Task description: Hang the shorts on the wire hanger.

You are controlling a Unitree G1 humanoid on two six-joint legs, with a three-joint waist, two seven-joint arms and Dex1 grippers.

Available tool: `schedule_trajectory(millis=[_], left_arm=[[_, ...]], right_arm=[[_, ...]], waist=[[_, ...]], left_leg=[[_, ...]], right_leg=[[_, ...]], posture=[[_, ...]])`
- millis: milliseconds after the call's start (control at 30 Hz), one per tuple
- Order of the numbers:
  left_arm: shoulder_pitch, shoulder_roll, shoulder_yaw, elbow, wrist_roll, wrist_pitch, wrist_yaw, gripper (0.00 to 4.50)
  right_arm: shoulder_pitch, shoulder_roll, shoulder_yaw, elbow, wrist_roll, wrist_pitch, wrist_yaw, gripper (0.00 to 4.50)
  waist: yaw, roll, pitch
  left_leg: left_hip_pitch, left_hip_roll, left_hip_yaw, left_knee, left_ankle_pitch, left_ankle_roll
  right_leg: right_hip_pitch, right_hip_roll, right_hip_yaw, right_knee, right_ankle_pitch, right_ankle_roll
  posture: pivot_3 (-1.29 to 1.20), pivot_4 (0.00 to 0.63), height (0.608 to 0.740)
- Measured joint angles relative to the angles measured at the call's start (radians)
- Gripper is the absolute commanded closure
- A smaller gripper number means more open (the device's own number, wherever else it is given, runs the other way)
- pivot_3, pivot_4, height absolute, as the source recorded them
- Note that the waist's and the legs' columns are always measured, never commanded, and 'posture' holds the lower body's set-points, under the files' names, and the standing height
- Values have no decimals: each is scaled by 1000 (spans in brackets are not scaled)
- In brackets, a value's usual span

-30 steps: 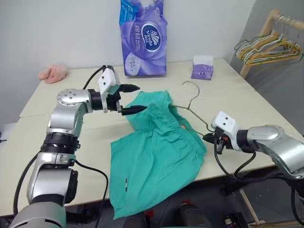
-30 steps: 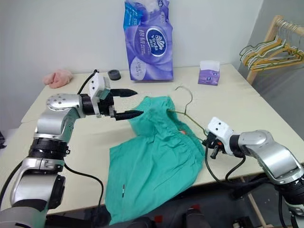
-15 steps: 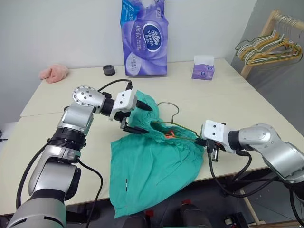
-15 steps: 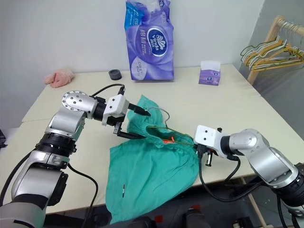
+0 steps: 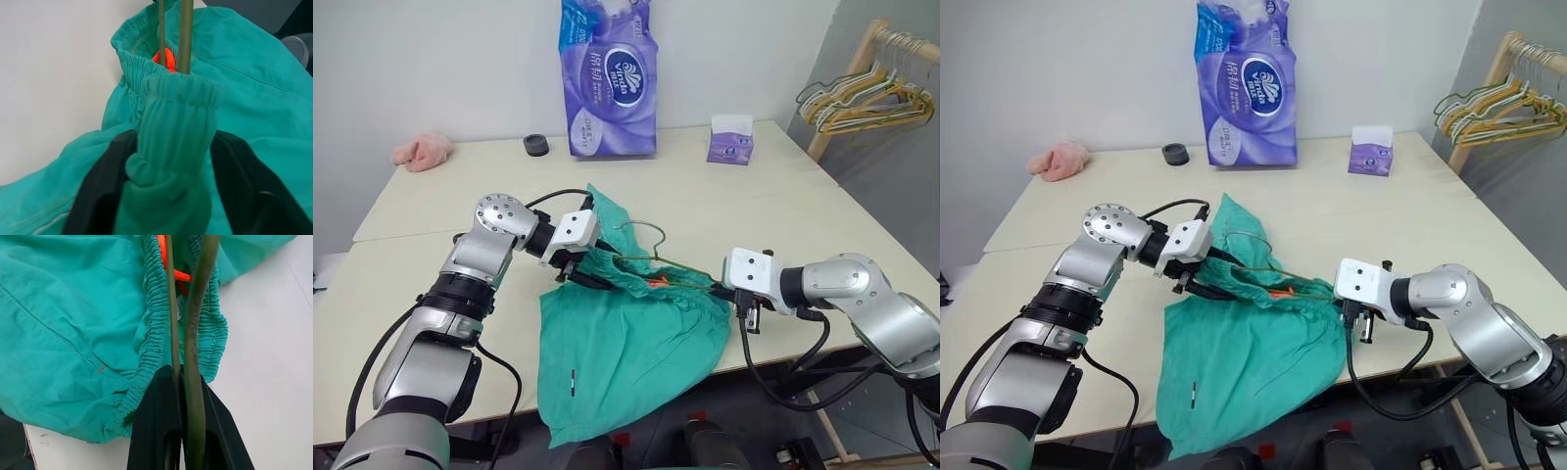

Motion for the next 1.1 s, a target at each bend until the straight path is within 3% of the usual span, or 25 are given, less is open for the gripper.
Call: schedule_trajectory(millis=[167, 400, 500, 600, 833, 967, 1100], left_arm=[[3, -4, 0, 1, 2, 12, 0, 4480], [14, -5, 5, 0, 2, 21, 1, 4480], [20, -13, 5, -2, 2, 21, 2, 4500], [21, -24, 3, -2, 10, 19, 5, 4500], [27, -30, 3, -1, 16, 18, 22, 4500], [28, -31, 5, 2, 16, 16, 34, 4500], [25, -34, 13, 22, 16, 14, 61, 4500]], right_arm=[[0, 7, -6, 0, 0, -8, 5, 4500], [6, -10, -10, -3, 1, -56, 40, 4500], [8, -34, -14, -9, -16, -106, 57, 3821], [20, -56, -39, -15, -17, -149, 71, 2851], [193, -156, -231, 32, -14, -155, 70, 530], [328, -109, -415, 37, 29, -95, 22, 530], [486, 65, -551, -31, 113, -42, -61, 530]], waist=[[-8, 0, 0], [-10, 0, 0], [-10, 0, 0], [-9, 0, 0], [-7, 0, 0], [-6, -1, -1], [-6, -1, -1]], left_leg=[[0, 0, 0, 0, 0, 0], [0, 0, 0, 0, 0, 0], [0, 0, 0, 0, 0, 0], [0, 0, 0, 0, 0, 0], [0, 0, 0, 0, 0, 0], [0, 0, 0, 0, 0, 0], [1, 0, 0, 0, 0, 0]], right_leg=[[0, 0, 0, 0, 0, 0], [0, 0, 0, 0, 0, 0], [0, 0, 0, 0, 0, 0], [0, 0, 0, 0, 0, 0], [0, 0, 0, 0, 0, 0], [1, 0, 0, 0, 0, 0], [1, 0, 0, 1, 0, 0]], posture=[[-165, 34, 740], [-168, 37, 740], [-168, 37, 740], [-169, 39, 740], [-170, 47, 740], [-170, 50, 740], [-170, 52, 740]])
